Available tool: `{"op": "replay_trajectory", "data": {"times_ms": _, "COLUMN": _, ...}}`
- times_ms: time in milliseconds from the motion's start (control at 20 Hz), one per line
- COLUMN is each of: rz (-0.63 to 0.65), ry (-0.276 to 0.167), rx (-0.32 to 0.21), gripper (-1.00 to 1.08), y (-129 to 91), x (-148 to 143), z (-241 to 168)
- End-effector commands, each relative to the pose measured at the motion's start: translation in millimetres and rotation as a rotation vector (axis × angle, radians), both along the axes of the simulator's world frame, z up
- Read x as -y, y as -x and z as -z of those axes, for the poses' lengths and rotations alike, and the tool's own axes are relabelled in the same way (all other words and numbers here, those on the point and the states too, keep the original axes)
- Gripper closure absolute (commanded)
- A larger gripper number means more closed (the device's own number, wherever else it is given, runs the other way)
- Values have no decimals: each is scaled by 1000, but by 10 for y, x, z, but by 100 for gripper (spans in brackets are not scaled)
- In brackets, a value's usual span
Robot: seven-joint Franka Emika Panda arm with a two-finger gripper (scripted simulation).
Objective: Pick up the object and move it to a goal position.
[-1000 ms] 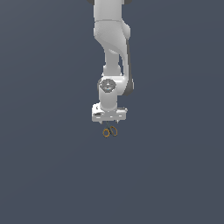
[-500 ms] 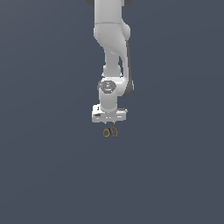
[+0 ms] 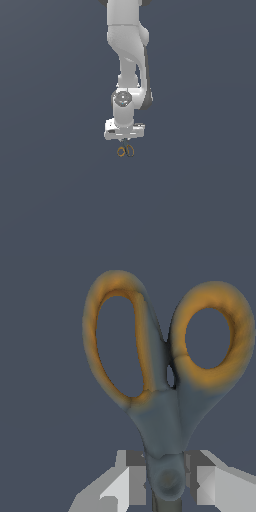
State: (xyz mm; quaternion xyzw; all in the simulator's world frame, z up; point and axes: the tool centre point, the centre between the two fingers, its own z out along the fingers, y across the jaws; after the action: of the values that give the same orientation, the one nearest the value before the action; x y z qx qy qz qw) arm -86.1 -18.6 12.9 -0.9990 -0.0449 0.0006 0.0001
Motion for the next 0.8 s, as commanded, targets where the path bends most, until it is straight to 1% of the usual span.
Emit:
{"op": "replay_trajectory", "data": {"times_ms": 0, "rz": 1, "ry": 0, "rx": 2, "gripper": 108, "y": -22, "x": 32, "z": -63}}
{"op": "replay_trajectory", "data": {"times_ms": 350, "rz": 1, "ry": 0, "rx": 2, "gripper": 108, "y": -123, "x": 206, "z": -414}}
{"op": "replay_trajectory", "data": {"times_ms": 750, "rz": 0, "ry": 0, "rx": 2, "gripper": 108, "y": -322, "x": 537, "z": -1093}}
